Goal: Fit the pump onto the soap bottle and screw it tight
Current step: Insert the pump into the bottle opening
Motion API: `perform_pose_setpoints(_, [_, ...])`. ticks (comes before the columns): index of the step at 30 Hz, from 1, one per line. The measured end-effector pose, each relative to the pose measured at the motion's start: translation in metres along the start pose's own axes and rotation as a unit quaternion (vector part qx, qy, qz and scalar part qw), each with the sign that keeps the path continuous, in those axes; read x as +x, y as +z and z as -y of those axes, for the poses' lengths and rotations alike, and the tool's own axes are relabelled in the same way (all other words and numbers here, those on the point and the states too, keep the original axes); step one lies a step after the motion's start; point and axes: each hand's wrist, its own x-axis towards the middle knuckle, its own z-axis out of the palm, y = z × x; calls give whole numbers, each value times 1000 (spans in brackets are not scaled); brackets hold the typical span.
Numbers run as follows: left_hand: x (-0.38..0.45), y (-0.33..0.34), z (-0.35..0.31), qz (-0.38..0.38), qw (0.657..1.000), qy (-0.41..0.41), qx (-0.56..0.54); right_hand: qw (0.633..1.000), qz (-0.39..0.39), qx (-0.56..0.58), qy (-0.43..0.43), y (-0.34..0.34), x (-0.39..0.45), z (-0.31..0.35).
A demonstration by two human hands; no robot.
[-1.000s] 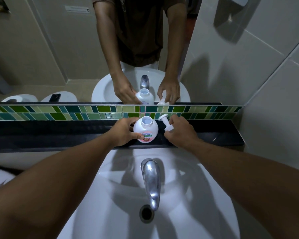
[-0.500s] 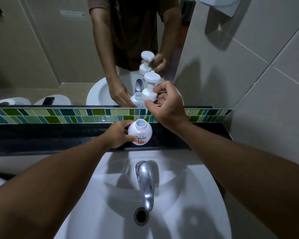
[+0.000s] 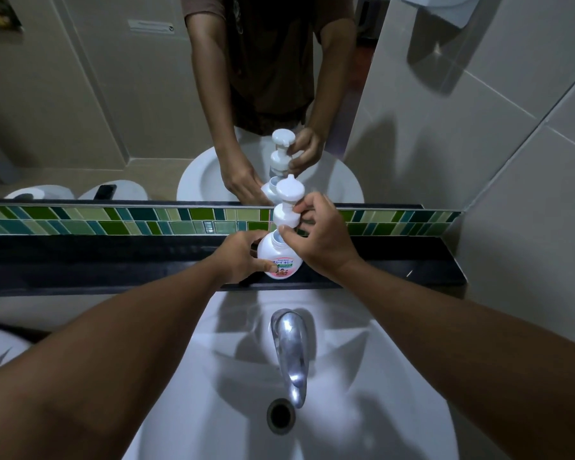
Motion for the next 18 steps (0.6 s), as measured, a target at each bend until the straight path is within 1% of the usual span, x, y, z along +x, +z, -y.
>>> perform_pose_setpoints(4, [-1, 0, -1, -3, 1000, 3, -2, 999, 12, -28, -13, 6, -10, -10])
perform_pose_setpoints(18, [-1, -1, 0, -5, 1000, 14, 16, 998, -18, -52, -31, 16, -18, -12])
